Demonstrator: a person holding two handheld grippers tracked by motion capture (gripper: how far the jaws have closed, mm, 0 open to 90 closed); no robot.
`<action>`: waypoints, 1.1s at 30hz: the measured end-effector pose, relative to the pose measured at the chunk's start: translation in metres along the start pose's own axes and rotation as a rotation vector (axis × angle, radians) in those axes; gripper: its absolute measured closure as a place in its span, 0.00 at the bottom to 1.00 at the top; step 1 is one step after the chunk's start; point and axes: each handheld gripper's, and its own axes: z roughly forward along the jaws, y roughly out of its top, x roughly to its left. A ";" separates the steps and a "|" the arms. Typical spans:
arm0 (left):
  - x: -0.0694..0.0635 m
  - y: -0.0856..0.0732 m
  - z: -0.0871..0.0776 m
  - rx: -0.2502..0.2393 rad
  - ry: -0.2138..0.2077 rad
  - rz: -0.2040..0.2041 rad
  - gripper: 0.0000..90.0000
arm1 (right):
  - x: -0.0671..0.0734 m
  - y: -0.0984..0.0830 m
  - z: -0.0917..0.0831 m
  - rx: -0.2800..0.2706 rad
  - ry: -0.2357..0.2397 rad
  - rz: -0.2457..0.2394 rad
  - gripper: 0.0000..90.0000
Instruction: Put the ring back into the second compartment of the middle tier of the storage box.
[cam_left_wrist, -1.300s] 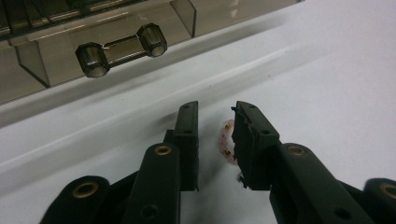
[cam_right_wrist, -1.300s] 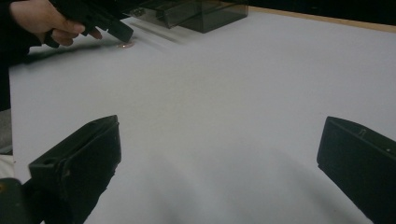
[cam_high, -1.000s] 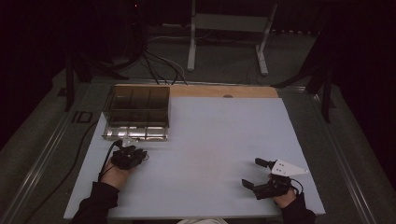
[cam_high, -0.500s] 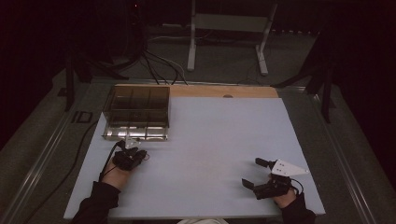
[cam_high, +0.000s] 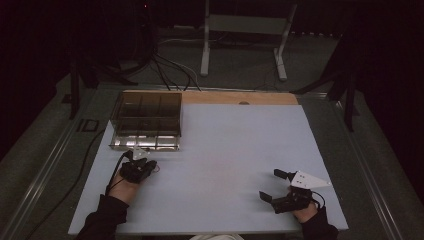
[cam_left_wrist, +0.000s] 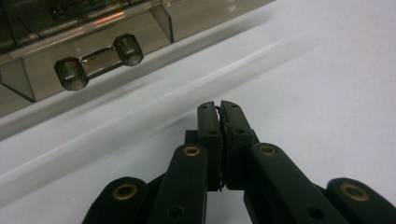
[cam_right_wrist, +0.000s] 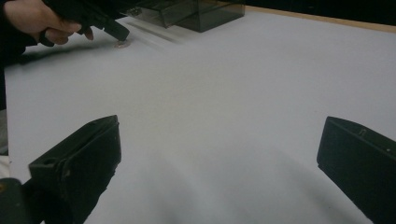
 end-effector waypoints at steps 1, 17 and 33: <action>-0.001 0.000 0.000 -0.003 0.005 0.003 1.00 | 0.000 0.000 0.000 -0.001 0.001 0.002 0.00; -0.001 0.002 -0.006 -0.023 -0.008 0.012 1.00 | 0.000 0.000 -0.001 -0.002 -0.003 0.003 0.00; -0.011 0.008 -0.017 -0.044 -0.029 0.059 1.00 | -0.001 -0.001 -0.001 -0.001 -0.014 0.005 0.00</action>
